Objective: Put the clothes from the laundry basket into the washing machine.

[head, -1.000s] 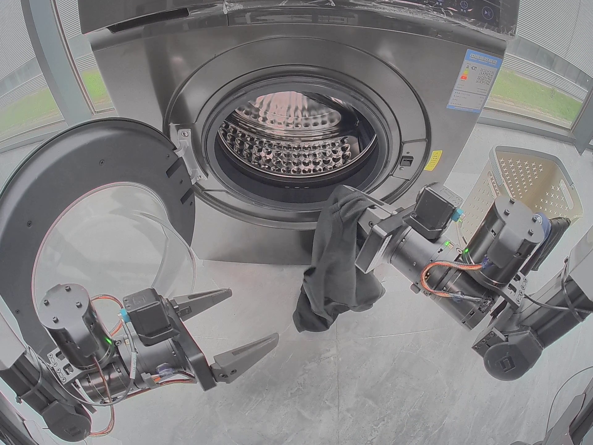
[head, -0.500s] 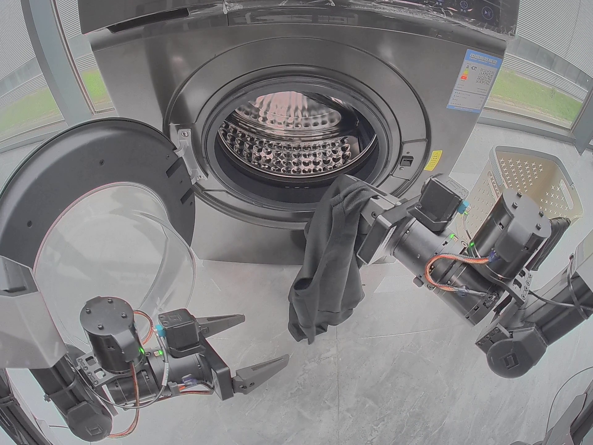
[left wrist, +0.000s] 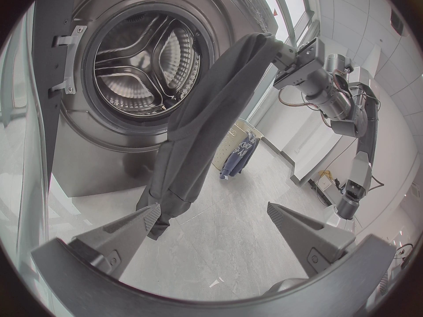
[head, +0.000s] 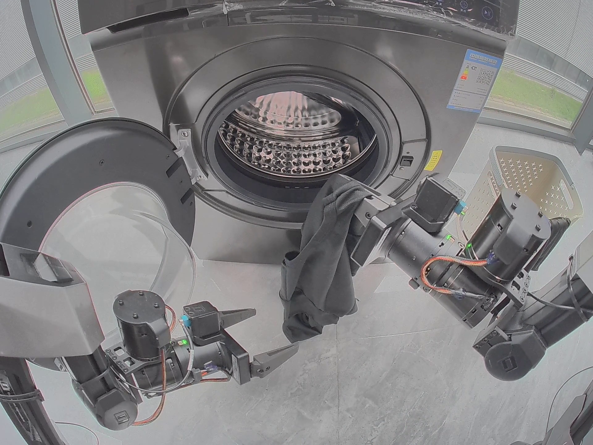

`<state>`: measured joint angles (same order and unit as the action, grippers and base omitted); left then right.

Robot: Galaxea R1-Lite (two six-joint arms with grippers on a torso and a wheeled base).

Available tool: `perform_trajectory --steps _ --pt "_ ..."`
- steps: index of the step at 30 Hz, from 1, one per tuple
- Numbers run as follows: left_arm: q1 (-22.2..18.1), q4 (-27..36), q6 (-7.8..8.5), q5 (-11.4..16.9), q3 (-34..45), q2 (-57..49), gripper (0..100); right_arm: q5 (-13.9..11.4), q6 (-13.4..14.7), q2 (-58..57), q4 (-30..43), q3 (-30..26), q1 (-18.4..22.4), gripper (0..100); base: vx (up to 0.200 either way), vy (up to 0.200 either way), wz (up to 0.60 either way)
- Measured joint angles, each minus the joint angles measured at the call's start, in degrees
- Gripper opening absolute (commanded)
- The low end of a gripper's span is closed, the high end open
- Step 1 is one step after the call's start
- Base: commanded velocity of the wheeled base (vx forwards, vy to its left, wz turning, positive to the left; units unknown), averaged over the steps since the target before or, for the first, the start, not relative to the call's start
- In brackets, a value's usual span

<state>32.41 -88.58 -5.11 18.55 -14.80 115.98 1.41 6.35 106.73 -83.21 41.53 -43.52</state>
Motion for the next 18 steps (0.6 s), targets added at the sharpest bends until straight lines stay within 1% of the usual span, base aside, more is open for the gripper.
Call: perform_trajectory --steps 5,12,18 --pt "-0.74 -0.02 -0.04 -0.13 -2.69 2.10 100 0.00 0.02 0.00 -0.07 -0.22 -0.44 0 0.000 0.000 0.00" --pt "-1.16 -0.18 -0.24 -1.58 -8.05 6.07 100 0.00 0.05 0.00 -0.18 -0.52 -1.12 0 0.000 0.000 0.00" --pt "-1.60 -0.18 -0.39 -1.76 -12.01 9.33 100 0.00 0.07 0.00 -0.21 -0.68 -1.54 0 0.000 0.000 0.00"
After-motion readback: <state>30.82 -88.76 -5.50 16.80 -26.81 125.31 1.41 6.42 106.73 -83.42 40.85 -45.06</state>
